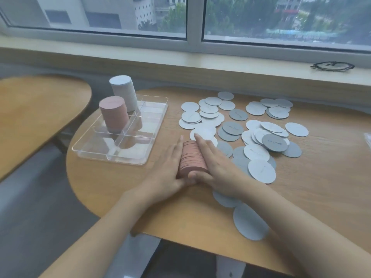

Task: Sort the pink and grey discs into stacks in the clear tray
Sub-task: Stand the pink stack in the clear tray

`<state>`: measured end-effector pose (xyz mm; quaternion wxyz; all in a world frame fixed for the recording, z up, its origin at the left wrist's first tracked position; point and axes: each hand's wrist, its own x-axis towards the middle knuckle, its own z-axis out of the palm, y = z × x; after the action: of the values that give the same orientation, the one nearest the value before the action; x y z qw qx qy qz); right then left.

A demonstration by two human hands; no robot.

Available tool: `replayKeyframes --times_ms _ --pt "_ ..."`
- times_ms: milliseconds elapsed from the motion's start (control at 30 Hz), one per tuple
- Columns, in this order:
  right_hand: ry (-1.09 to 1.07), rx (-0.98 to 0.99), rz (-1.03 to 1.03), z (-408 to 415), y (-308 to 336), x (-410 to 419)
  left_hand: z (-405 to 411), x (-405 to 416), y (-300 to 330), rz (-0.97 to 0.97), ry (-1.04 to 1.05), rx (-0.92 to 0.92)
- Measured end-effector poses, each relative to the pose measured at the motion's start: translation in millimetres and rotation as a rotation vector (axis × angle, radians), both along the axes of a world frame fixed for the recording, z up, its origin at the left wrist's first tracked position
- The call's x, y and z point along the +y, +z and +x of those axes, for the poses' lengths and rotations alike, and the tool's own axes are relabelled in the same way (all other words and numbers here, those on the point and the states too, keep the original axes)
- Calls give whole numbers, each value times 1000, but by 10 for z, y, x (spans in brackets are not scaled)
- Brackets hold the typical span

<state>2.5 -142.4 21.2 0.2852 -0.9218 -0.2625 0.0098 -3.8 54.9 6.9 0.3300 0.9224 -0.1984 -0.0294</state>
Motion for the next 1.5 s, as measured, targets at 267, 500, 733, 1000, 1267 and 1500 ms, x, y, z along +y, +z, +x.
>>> replayKeyframes --times_ms 267,500,733,1000,1267,1500 --pt "-20 -42 -73 -8 19 -28 -30 -74 -38 -27 -27 -57" --pt "43 -72 193 -35 52 -226 -9 -19 -74 -121 38 -75" --pt "36 -16 384 11 40 -145 31 286 -71 -292 -44 37" --pt "-49 167 779 335 263 368 138 481 240 -715 199 -1" --pt "-147 95 550 1041 529 1200 677 845 600 -551 498 -129" --pt "-137 151 311 1416 510 1420 952 960 455 -438 599 -27"
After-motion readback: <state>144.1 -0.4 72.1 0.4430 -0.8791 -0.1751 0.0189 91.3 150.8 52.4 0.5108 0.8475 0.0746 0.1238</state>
